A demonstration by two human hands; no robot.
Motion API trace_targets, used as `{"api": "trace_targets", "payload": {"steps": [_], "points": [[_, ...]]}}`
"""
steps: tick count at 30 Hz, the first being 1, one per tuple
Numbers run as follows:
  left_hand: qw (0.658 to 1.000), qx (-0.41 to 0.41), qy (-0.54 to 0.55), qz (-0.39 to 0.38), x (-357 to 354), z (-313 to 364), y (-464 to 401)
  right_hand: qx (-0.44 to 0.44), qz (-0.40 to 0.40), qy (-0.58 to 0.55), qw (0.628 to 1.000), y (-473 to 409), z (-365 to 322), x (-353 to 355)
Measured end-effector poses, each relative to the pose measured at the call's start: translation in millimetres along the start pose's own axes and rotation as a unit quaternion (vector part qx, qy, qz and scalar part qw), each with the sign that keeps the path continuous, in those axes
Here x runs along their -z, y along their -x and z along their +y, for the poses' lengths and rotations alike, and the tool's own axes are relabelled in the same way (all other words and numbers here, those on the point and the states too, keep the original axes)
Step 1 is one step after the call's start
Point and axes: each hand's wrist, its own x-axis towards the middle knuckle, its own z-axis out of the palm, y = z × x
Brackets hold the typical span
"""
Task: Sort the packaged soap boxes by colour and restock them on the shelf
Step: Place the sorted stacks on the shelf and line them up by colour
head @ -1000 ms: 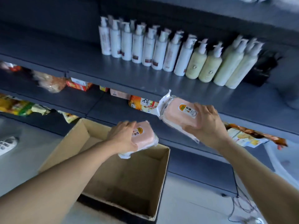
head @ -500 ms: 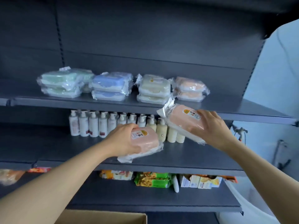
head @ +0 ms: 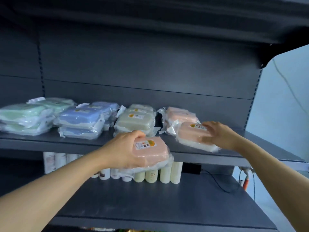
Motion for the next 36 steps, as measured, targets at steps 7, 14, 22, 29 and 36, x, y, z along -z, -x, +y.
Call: {"api": "trace_targets", "payload": {"steps": [7, 14, 22, 29, 36], "points": [[1.0, -0.01, 0.012, 0.001, -2.9, 33.7, -45.1, 0.057, -0.074, -0.064, 0.994, -57.7, 23.5, -28.0], [0.999, -0.038, 0.005, 0.034, -6.4, 78.4, -102.3, 0.067, -0.01, -0.085, 0.994, -64.9, 68.6, -33.4], [1.0, -0.006, 0.003, -0.003, -32.0, 96.1, -180.6, 0.041, 0.042, -0.097, 0.994, -57.0, 121.8, -8.7], [0.997, -0.016, -0.005, -0.07, -55.6, 78.8, -208.7, 0.067, 0.054, -0.096, 0.992, -56.1, 120.8, -10.6], [0.987, -0.017, -0.135, 0.088, -61.8, 75.3, -201.2, 0.138, 0.064, -0.09, 0.984, -59.2, 91.2, -12.5]]}}
